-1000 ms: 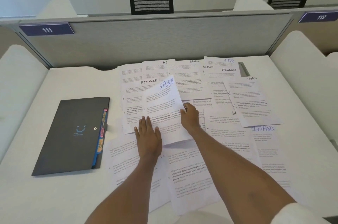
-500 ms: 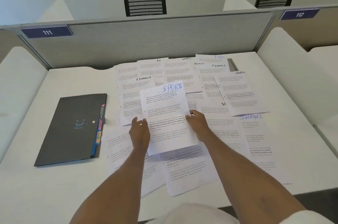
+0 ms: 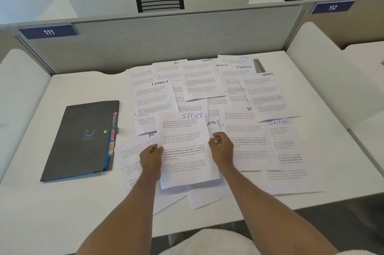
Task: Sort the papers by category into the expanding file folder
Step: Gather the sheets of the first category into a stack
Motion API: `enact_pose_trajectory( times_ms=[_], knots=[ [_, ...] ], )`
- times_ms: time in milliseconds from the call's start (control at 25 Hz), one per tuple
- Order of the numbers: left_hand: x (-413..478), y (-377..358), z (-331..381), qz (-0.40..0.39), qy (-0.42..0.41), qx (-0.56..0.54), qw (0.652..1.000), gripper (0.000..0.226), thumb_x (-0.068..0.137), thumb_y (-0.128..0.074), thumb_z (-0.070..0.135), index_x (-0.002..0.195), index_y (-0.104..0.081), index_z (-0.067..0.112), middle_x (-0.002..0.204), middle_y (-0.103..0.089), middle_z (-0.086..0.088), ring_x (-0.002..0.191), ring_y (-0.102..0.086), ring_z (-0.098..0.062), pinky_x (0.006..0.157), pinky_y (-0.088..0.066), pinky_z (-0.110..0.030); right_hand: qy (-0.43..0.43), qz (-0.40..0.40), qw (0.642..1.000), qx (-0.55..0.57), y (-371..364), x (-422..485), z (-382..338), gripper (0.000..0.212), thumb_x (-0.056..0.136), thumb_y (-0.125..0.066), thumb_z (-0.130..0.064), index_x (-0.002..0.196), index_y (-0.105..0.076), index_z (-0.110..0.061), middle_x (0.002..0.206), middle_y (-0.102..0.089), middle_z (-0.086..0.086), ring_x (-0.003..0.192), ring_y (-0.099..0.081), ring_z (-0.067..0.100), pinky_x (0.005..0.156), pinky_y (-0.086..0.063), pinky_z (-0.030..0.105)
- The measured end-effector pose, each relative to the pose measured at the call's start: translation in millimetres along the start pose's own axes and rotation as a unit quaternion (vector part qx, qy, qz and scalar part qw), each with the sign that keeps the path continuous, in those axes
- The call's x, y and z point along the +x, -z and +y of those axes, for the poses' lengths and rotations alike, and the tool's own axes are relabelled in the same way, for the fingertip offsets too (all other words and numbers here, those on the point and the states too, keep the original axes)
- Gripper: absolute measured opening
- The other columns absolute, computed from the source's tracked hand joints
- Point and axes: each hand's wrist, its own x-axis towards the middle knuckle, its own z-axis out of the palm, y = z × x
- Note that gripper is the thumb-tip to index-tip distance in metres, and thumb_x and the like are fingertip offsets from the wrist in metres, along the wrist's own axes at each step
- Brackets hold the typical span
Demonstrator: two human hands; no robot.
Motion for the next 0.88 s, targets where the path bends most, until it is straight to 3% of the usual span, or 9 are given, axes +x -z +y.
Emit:
enact_pose_trajectory(
  times_ms=[80, 160, 280, 400, 560, 720, 880],
  knots=[
    [-2, 4, -5, 0.004, -0.001, 0.010, 1.000, 0.009, 0.094, -0.072, 0.004, 0.095, -0.076, 0.012, 0.094, -0.076, -0.008, 0.092, -0.072, -0.033, 0.088, -0.058, -0.040, 0.034, 0.078, 0.990, -0.113, 7, -6, 7, 0.029, 0.087, -0.072, -0.024, 0.114, -0.064, -0.015, 0.108, -0.064, 0.000, 0.100, -0.060, 0.019, 0.081, -0.055, 0.037],
    [-2, 8, -8, 0.003, 0.006, 0.021, 1.000, 0.011, 0.094, -0.072, 0.005, 0.101, -0.077, 0.010, 0.098, -0.076, -0.011, 0.094, -0.072, -0.034, 0.087, -0.057, -0.039, 0.039, 0.095, 0.965, -0.242, 13, -12, 15, 0.051, 0.084, -0.075, -0.035, 0.127, -0.058, -0.014, 0.123, -0.060, 0.004, 0.116, -0.055, 0.024, 0.093, -0.051, 0.041],
    [2, 11, -16, -0.003, 0.021, 0.030, 0.999, 0.011, 0.093, -0.073, 0.006, 0.102, -0.077, 0.011, 0.099, -0.077, -0.010, 0.095, -0.073, -0.035, 0.093, -0.060, -0.047, 0.021, 0.046, 0.942, -0.332, 14, -21, 23, 0.082, 0.083, -0.075, -0.048, 0.147, -0.042, -0.008, 0.145, -0.052, 0.011, 0.133, -0.049, 0.030, 0.110, -0.043, 0.045],
    [0, 12, -18, -0.009, 0.026, 0.035, 0.999, 0.014, 0.091, -0.074, 0.006, 0.103, -0.079, 0.010, 0.099, -0.079, -0.012, 0.094, -0.075, -0.037, 0.094, -0.061, -0.052, 0.000, -0.005, 0.930, -0.367, 10, -25, 26, 0.096, 0.085, -0.072, -0.053, 0.157, -0.027, -0.007, 0.155, -0.042, 0.013, 0.141, -0.042, 0.031, 0.117, -0.036, 0.044],
    [-1, 13, -18, -0.028, 0.025, 0.045, 0.998, 0.013, 0.092, -0.073, 0.008, 0.103, -0.079, 0.009, 0.098, -0.080, -0.011, 0.091, -0.076, -0.036, 0.091, -0.062, -0.051, -0.001, -0.014, 0.912, -0.409, 13, -22, 21, 0.093, 0.086, -0.071, -0.052, 0.155, -0.027, -0.008, 0.147, -0.048, 0.010, 0.135, -0.046, 0.028, 0.112, -0.037, 0.041],
    [0, 12, -19, -0.026, 0.024, 0.041, 0.999, 0.014, 0.092, -0.073, 0.007, 0.105, -0.078, 0.008, 0.099, -0.079, -0.013, 0.093, -0.076, -0.037, 0.091, -0.062, -0.051, 0.007, 0.012, 0.914, -0.405, 12, -23, 13, 0.082, 0.083, -0.078, -0.039, 0.148, -0.036, -0.012, 0.134, -0.056, 0.007, 0.124, -0.053, 0.028, 0.106, -0.038, 0.044],
    [1, 11, -19, -0.027, 0.029, 0.038, 0.999, 0.016, 0.093, -0.073, 0.007, 0.107, -0.078, 0.008, 0.100, -0.079, -0.014, 0.093, -0.075, -0.037, 0.091, -0.062, -0.050, -0.013, 0.021, 0.938, -0.346, 11, -13, 6, 0.048, 0.090, -0.071, -0.019, 0.134, -0.053, -0.015, 0.119, -0.068, 0.004, 0.113, -0.060, 0.026, 0.100, -0.038, 0.041]
  ],
)
